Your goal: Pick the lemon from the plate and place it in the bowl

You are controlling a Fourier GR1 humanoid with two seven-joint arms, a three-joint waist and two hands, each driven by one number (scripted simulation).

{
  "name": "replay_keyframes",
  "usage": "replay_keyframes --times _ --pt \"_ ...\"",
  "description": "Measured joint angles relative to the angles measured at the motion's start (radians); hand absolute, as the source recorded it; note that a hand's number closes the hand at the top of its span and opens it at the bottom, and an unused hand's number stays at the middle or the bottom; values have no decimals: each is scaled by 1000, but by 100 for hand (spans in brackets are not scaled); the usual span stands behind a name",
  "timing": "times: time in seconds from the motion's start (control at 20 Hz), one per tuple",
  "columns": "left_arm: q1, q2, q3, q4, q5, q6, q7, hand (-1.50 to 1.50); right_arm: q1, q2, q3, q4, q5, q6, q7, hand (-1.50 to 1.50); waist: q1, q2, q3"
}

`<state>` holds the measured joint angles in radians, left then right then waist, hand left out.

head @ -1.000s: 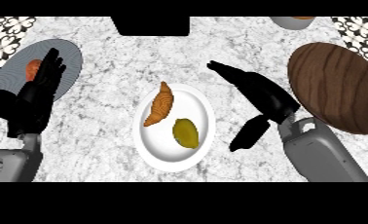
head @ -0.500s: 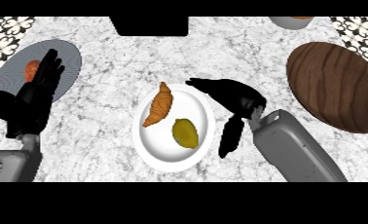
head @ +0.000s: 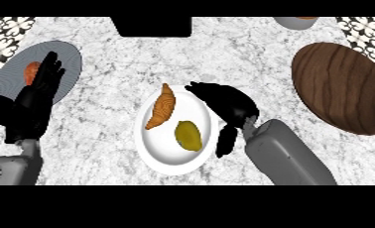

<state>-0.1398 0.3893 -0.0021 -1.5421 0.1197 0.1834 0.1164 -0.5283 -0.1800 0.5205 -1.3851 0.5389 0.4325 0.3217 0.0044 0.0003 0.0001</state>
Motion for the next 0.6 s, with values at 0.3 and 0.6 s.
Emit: replay_keyframes --times 0.3,0.6 --pt "8 -33 15 3 -33 -22 -4 0 43 85 16 50 110 -49 -33 -150 -1 0 0" --pt "-30 -34 64 44 -42 -61 -6 0 98 123 18 72 170 -29 -56 -150 -3 0 0"
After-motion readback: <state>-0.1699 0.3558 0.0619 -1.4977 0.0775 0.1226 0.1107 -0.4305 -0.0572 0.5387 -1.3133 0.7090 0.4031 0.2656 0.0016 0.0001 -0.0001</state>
